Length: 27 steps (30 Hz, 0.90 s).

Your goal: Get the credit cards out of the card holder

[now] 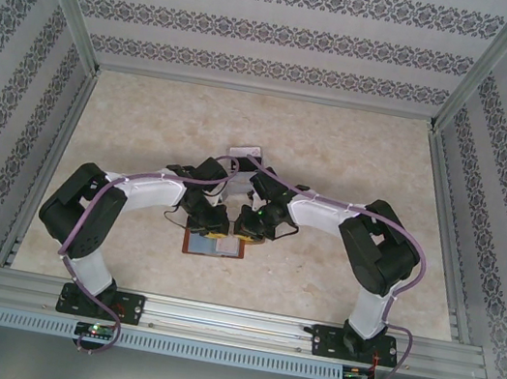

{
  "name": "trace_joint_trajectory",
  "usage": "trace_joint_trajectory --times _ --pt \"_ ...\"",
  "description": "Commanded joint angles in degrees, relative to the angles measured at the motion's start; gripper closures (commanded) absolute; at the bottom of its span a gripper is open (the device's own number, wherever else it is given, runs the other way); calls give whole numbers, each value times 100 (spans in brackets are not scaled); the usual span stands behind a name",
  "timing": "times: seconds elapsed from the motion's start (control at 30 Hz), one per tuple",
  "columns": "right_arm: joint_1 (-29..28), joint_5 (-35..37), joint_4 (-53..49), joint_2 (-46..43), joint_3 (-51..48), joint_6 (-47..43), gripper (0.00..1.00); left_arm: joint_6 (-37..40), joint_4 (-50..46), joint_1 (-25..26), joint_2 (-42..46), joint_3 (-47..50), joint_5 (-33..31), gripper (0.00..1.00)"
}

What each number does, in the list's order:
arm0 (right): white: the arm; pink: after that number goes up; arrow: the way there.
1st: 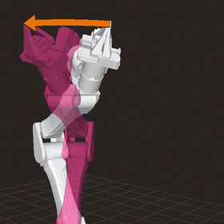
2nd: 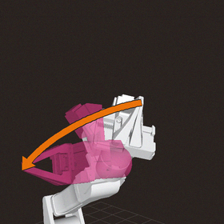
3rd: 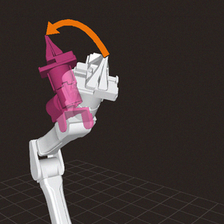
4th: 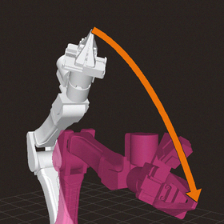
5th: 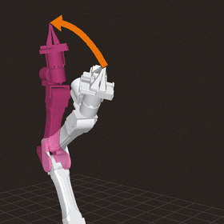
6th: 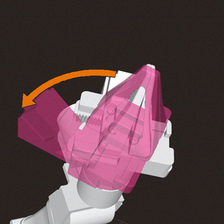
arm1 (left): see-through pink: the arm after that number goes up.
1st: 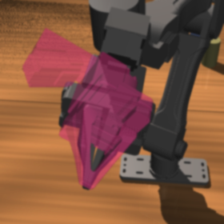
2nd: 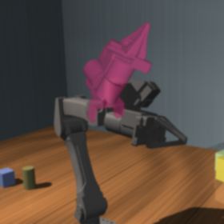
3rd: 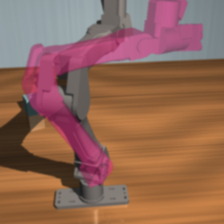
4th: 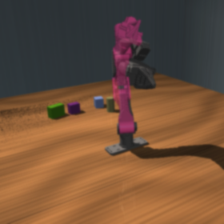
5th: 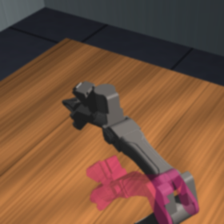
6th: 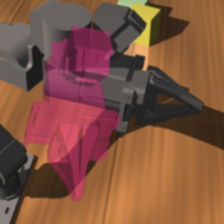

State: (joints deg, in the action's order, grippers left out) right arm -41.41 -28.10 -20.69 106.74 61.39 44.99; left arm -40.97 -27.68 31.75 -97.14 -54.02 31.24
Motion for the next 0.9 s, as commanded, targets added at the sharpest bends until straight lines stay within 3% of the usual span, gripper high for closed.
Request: trace_joint_trajectory --times 0.0,0.37,0.87 --pt "-35 330 -387 142 -89 -69 79 104 -304 -90 33 49 -142 82" --pt "-26 357 -443 135 -82 -114 76 191 -485 -124 143 45 -304 82" --pt "-33 345 -438 99 -100 -124 76 -122 275 -122 38 231 323 82"
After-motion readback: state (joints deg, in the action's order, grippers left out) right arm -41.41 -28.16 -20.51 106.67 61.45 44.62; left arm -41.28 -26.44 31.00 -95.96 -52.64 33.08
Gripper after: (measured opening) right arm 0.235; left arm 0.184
